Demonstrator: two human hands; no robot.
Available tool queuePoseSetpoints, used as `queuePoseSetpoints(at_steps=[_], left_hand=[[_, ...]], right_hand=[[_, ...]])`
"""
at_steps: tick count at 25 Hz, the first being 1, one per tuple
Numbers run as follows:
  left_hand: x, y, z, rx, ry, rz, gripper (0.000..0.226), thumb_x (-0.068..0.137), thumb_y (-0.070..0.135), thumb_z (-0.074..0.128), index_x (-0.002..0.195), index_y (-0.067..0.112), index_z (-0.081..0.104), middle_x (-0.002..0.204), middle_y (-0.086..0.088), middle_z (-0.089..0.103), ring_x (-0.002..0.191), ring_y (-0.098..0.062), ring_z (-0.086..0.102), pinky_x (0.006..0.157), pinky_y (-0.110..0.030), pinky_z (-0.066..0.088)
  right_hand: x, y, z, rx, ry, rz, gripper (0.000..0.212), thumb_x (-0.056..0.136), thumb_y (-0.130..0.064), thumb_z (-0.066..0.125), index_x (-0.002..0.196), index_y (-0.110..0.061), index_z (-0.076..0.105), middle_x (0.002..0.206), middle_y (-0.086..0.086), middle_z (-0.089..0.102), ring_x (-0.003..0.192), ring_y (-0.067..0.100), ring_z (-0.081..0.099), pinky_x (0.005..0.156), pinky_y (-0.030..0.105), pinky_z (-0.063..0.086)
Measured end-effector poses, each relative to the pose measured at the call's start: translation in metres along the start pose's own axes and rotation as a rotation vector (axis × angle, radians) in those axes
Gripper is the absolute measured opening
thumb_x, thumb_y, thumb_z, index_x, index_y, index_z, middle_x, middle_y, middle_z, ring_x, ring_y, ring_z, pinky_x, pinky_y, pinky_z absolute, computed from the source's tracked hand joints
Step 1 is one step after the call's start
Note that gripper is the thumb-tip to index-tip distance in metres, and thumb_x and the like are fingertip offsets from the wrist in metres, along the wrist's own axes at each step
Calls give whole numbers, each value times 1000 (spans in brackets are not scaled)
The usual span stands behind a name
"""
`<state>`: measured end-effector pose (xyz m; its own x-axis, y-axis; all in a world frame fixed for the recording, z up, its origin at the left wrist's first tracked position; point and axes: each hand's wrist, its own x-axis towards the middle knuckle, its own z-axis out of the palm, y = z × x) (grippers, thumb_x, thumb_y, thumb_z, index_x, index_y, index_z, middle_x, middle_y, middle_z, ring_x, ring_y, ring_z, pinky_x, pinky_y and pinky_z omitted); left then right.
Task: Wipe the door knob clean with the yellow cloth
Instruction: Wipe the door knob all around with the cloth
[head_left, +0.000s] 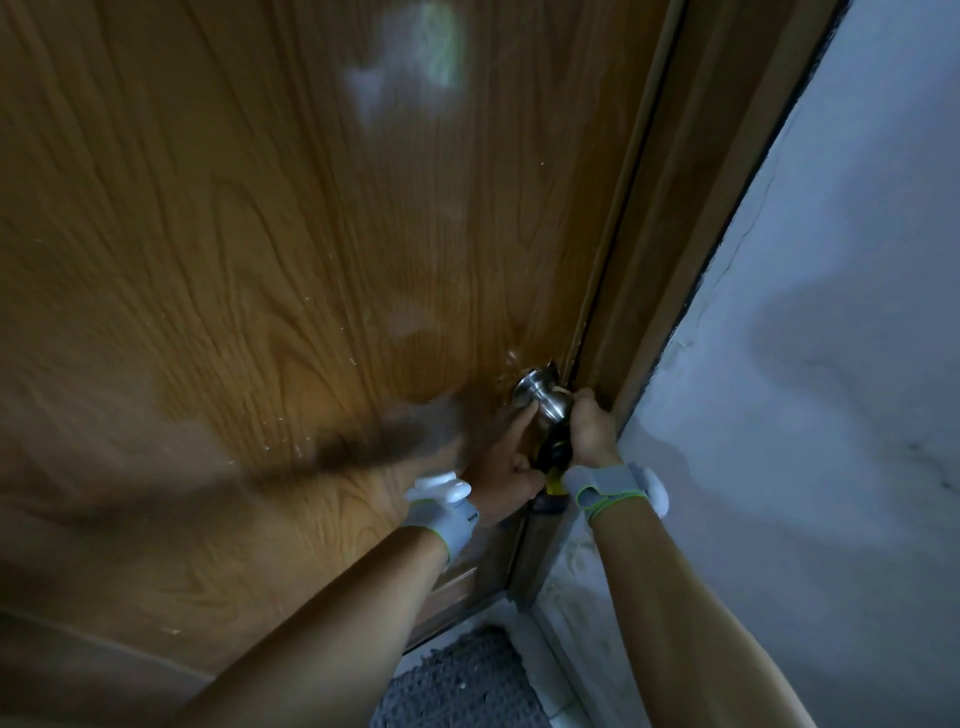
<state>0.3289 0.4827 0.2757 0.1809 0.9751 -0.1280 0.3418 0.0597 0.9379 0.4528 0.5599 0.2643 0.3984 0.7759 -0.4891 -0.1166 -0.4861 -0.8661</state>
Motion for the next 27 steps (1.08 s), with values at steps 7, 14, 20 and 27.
queuePoseSetpoints(at_steps=[7,14,20,27], left_hand=[[0,-2,10,-129,16,-13,90,64,10,54,143,45,28,62,-15,52,62,-24,51,63,-33,42],[8,-13,15,-50,35,-18,81,64,17,61,140,22,33,108,-30,64,100,-42,64,91,-54,51],[-2,-11,13,13,-35,-97,26,80,-1,60,93,20,53,79,-6,52,79,-16,49,60,-15,37],[-10,-22,-1,327,-42,-122,13,83,5,57,90,16,56,66,9,43,64,-8,45,63,-21,36]], right_hand=[[-49,-7,-7,-828,242,-915,34,83,-34,52,111,-28,71,110,0,71,100,35,55,82,41,49],[-62,-9,-13,-1500,52,-1244,69,57,-43,77,122,-22,62,122,1,61,101,31,50,79,43,38],[-86,-26,6,-1842,31,-1387,25,85,-24,56,100,-13,73,113,8,64,108,34,50,89,48,40],[-74,-10,3,-1890,17,-1347,32,95,-23,43,114,-11,65,135,12,46,124,34,38,94,50,34]])
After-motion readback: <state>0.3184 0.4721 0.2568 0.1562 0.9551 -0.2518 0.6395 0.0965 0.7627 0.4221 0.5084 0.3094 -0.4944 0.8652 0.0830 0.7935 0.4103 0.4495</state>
